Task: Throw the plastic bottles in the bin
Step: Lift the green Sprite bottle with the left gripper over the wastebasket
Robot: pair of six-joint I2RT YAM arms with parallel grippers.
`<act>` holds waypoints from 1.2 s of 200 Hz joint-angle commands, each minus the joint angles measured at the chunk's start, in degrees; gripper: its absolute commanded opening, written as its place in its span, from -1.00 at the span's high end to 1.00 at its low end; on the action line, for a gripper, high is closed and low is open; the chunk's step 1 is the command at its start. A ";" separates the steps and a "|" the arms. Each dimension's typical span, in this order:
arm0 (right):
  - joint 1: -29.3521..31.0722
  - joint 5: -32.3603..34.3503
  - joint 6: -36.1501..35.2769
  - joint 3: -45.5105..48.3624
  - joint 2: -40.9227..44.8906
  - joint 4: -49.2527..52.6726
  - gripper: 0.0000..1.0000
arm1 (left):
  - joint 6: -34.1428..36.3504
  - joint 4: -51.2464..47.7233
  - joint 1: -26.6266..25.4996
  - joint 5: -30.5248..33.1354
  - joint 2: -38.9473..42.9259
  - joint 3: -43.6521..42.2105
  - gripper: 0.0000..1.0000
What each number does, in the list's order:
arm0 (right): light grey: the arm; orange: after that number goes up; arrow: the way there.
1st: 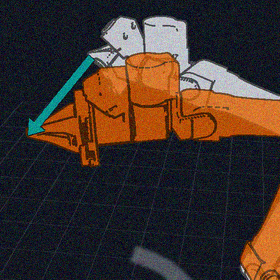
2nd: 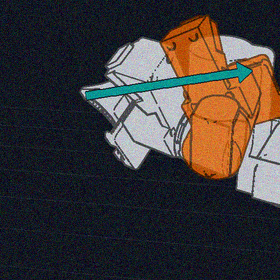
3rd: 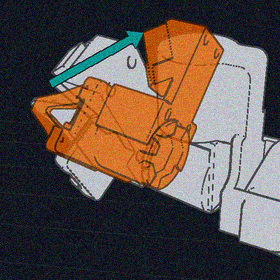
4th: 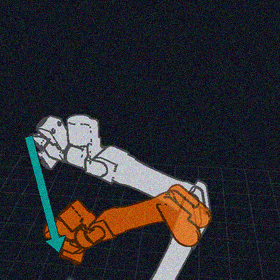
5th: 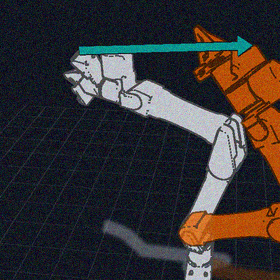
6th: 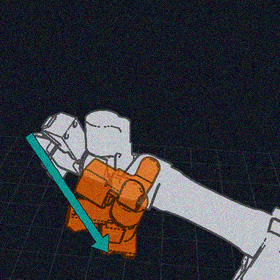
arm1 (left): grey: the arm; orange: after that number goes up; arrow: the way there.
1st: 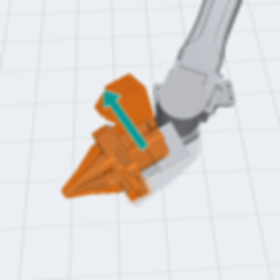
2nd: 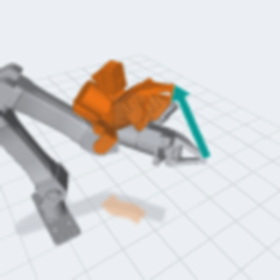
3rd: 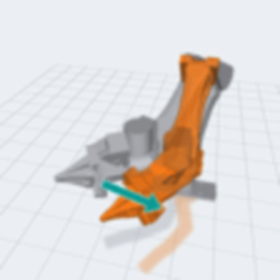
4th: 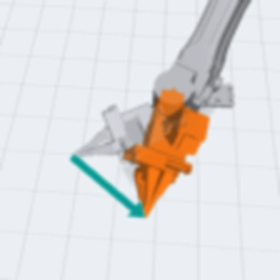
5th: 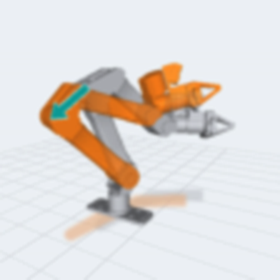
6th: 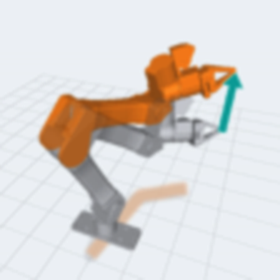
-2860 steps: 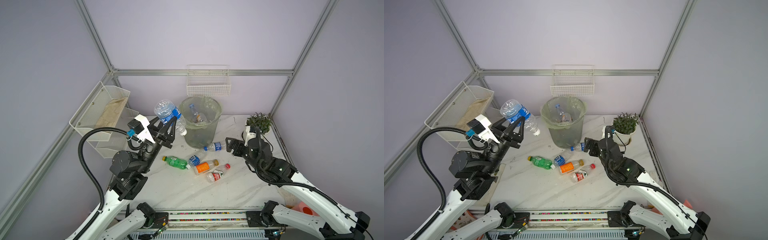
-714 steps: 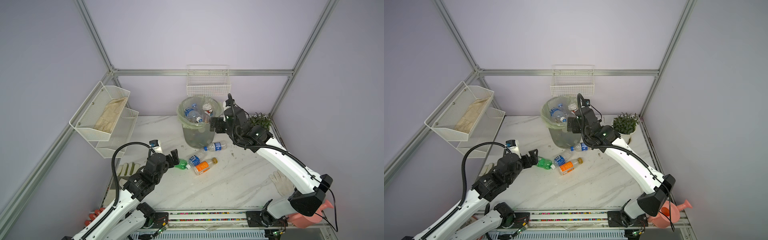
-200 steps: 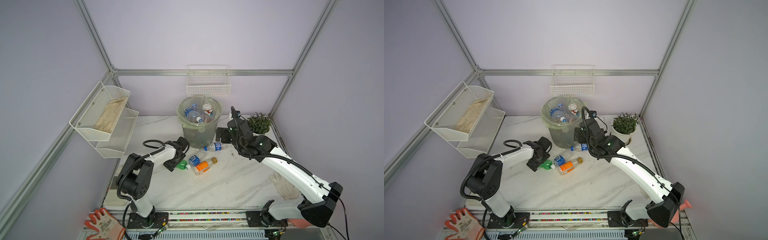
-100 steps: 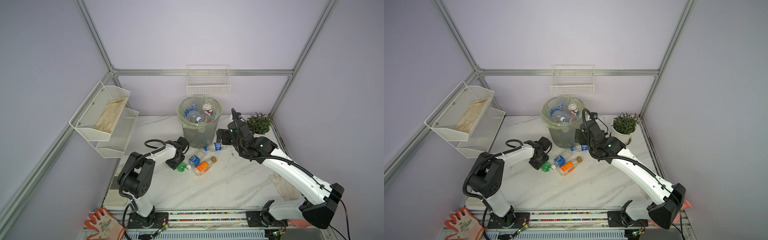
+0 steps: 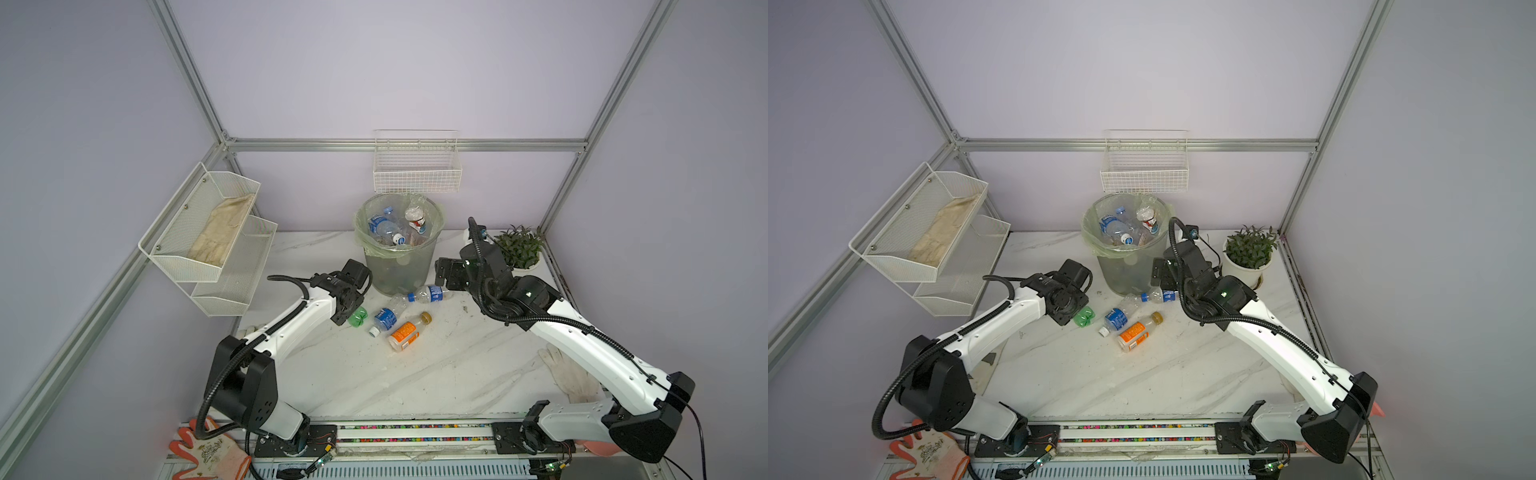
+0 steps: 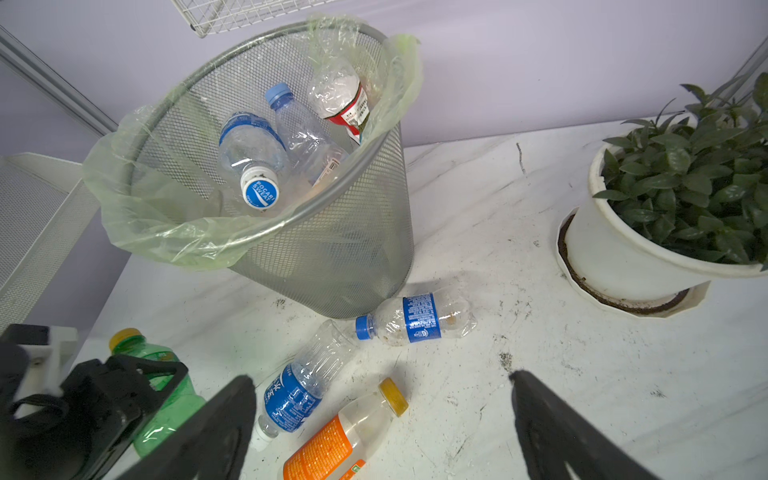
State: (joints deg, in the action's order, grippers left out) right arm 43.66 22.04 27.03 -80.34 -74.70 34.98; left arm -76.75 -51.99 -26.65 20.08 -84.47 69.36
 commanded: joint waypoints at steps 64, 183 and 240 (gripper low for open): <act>-0.07 -0.68 1.71 1.15 1.65 -1.06 -0.95 | 28.89 14.46 -4.54 4.87 19.57 4.81 1.00; -0.10 -1.44 2.42 2.17 3.71 -1.23 -0.95 | 46.63 35.53 -5.73 -13.93 28.62 1.73 1.00; -0.11 -0.78 2.68 2.98 5.25 -0.64 -0.95 | 48.34 36.34 -5.92 -16.03 26.08 5.51 1.00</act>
State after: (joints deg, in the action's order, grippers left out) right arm 43.66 20.53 28.95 -78.04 -70.98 34.11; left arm -30.83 -19.09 -32.25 6.35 -57.89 72.31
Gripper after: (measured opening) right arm 0.974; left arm 0.503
